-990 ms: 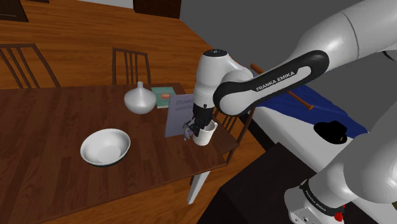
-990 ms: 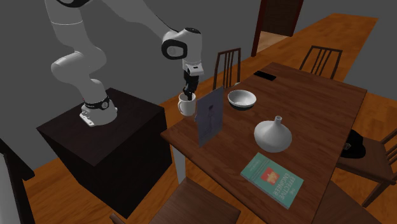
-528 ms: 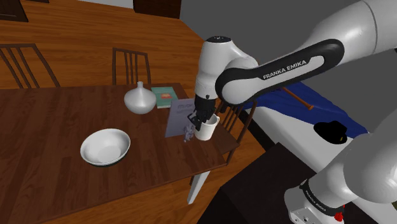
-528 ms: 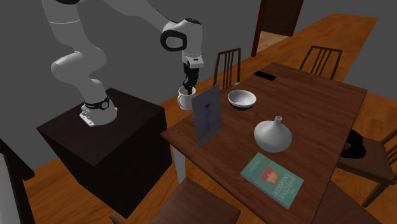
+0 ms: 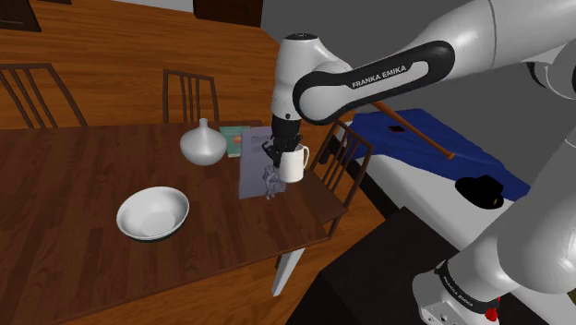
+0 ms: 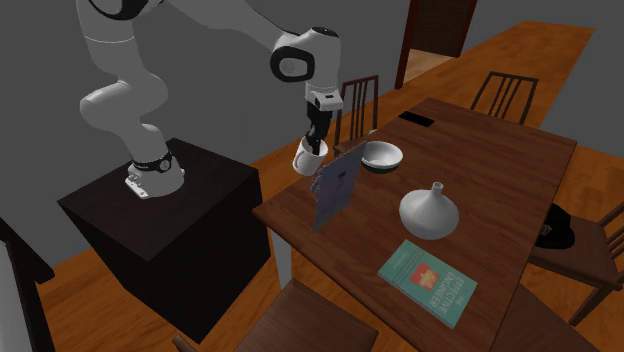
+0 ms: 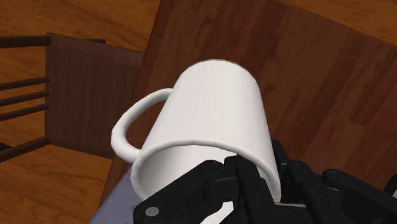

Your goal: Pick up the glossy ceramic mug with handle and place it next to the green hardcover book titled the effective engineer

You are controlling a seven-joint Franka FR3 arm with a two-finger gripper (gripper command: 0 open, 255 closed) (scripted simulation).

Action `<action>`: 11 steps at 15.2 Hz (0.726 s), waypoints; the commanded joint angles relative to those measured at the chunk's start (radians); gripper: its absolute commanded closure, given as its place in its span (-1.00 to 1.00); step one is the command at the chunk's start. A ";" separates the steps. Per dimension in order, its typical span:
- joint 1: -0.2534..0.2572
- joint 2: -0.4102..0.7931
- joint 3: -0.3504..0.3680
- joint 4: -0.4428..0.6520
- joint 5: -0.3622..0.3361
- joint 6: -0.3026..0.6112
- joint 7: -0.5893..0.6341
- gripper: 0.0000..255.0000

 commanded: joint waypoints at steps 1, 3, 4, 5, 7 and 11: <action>-0.008 0.062 -0.016 0.083 -0.020 -0.031 -0.017 1.00; -0.011 0.124 -0.030 0.173 -0.038 -0.061 -0.034 1.00; -0.013 0.156 -0.037 0.221 -0.046 -0.078 -0.043 1.00; -0.013 0.189 -0.043 0.270 -0.053 -0.095 -0.052 1.00; -0.012 0.257 -0.056 0.376 -0.067 -0.134 -0.071 1.00; -0.003 0.410 -0.080 0.625 -0.089 -0.229 -0.114 1.00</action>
